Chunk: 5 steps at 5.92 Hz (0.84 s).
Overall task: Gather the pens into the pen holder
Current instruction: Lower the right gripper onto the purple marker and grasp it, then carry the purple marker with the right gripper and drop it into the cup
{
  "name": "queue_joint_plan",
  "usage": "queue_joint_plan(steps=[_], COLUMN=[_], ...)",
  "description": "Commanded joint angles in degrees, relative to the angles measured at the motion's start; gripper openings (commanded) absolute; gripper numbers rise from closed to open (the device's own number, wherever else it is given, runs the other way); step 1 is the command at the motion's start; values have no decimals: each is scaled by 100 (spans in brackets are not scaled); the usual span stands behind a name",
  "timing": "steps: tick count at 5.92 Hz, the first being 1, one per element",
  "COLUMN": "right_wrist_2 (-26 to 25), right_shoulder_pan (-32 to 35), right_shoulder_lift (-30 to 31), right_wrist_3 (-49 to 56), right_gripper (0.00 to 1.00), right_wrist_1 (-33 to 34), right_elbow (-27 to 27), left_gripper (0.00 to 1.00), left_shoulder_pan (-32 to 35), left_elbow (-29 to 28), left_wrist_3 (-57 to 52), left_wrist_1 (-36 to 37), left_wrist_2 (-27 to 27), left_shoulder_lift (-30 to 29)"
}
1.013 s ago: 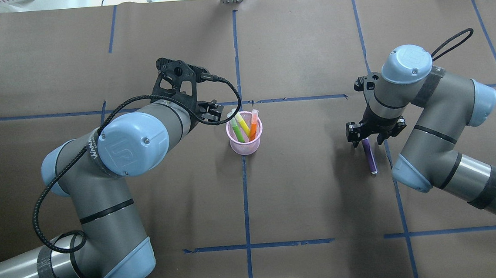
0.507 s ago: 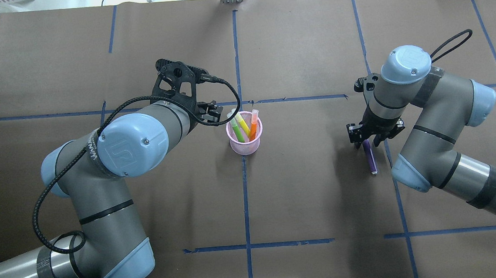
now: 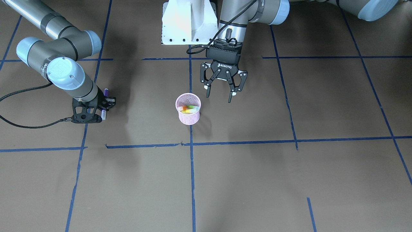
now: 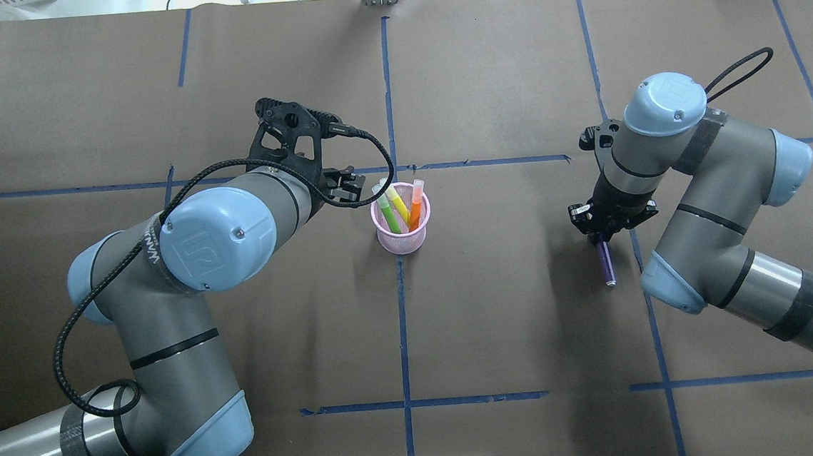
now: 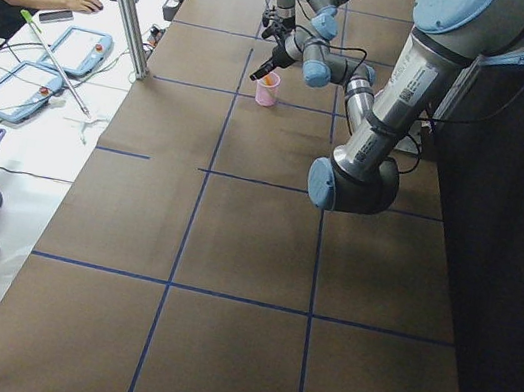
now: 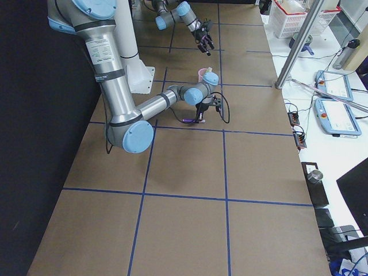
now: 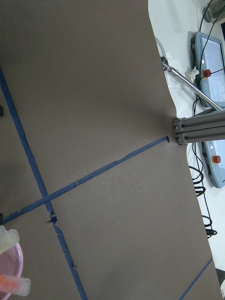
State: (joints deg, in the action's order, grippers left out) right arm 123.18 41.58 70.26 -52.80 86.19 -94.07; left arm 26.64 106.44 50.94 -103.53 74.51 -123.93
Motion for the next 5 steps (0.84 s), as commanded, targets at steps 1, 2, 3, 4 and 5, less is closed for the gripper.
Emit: queue_joint_plan(steps=[1, 2, 3, 4, 5], right_wrist_2=[-4, -91, -510, -1219, -1391], right_shoulder_pan=[25, 17, -1, -323, -422], right_shoulder_lift=[-21, -21, -265, -546, -958], right_wrist_3=[-11, -272, -657, -992, -1413], right_gripper=[0, 0, 0, 0, 0], right_wrist_1=[-6, -23, -32, -23, -23], right_elbow=[-180, -538, -803, -1023, -1043], left_gripper=[75, 75, 75, 75, 75], left_shoulder_pan=[-10, -1, 8, -1, 8], left_elbow=[0, 0, 0, 0, 9], left_wrist_3=[-5, -5, -14, -22, -57], left_wrist_1=[0, 0, -104, -280, -586], left_wrist_2=[3, -6, -6, 3, 3], left_shoulder_lift=[1, 1, 9, 149, 315])
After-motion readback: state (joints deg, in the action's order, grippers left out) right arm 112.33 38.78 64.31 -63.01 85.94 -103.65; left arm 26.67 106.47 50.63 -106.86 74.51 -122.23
